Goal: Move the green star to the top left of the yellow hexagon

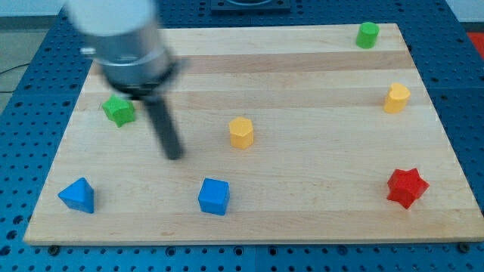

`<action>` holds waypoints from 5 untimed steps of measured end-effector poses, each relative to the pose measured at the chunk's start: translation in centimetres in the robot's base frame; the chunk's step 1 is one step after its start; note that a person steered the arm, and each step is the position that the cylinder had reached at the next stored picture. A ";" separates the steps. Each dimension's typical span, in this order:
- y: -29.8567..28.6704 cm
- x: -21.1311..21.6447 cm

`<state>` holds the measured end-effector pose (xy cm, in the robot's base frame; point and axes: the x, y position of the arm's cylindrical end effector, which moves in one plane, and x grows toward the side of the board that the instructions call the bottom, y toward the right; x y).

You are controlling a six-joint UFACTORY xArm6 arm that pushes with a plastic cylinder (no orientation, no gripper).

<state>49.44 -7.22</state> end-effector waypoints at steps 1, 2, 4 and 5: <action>5.9 -0.8; 9.1 -3.9; -4.2 0.0; -14.0 -2.2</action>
<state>47.22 -21.23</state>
